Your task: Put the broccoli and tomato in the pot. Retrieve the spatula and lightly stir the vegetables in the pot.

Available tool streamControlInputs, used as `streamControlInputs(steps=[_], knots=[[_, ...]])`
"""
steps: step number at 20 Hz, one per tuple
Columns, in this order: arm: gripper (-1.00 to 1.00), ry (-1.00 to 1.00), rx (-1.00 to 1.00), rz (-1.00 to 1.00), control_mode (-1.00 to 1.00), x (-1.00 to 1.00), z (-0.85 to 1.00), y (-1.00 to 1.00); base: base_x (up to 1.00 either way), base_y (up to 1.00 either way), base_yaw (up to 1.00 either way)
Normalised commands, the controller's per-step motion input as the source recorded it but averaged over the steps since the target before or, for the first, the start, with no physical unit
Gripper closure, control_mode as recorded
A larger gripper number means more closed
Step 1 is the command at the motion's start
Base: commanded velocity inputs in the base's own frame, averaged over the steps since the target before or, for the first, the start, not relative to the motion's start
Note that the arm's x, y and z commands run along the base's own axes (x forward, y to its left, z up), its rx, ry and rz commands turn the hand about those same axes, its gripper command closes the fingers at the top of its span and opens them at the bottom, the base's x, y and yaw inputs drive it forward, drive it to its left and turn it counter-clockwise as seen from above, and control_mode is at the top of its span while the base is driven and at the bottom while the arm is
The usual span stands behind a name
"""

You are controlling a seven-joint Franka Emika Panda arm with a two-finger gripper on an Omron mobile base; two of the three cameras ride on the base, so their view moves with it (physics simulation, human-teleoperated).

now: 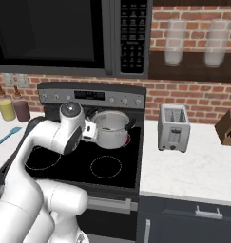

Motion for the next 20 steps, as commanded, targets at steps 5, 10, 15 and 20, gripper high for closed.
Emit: streamControlInputs(steps=[5, 10, 15, 20], knots=[[-1.0, 0.0, 0.0, 0.0, 1.0, 0.0, 0.0, 0.0, -0.41, 0.97, 0.0], [-1.0, 0.0, 0.0, 0.0, 1.0, 0.0, 0.0, 0.0, -0.06, 1.0, 0.0], [-1.0, 0.0, 0.0, 0.0, 1.0, 0.0, 0.0, 0.0, 0.05, 1.0, 0.0], [-1.0, 0.01, -0.01, 0.0, -1.0, 0.05, -0.02, 0.71, 0.0, 0.0, 0.0]])
